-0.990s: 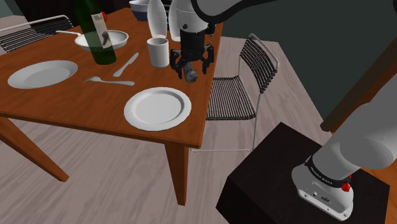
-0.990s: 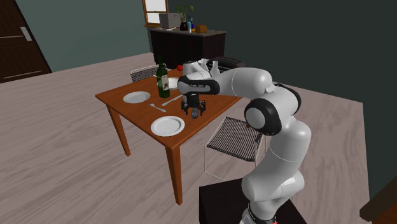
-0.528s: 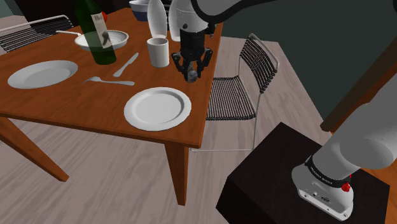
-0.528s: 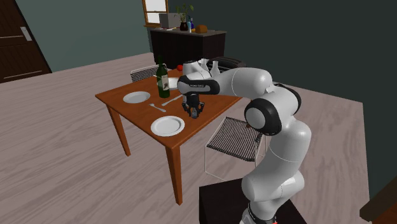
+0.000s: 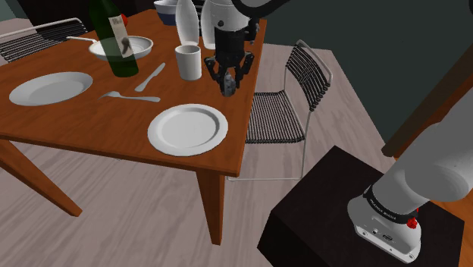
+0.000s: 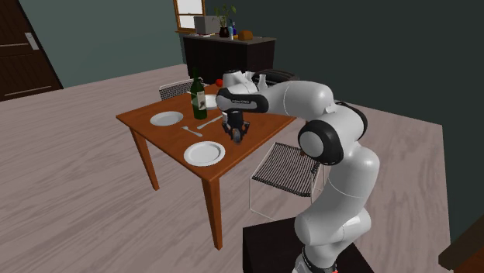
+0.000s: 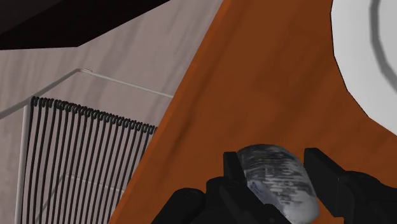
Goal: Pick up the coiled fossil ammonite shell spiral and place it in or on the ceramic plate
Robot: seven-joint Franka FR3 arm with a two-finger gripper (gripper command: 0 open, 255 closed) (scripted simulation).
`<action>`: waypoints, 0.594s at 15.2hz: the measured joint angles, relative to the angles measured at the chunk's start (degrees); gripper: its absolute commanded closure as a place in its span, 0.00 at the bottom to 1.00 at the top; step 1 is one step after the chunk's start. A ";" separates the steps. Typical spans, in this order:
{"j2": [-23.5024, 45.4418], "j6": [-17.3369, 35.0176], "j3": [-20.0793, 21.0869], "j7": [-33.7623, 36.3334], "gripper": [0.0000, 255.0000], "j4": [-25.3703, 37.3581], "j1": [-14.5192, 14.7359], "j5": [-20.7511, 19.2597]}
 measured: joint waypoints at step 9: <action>0.42 -7.04 0.12 -0.19 1.00 7.42 0.12 -0.10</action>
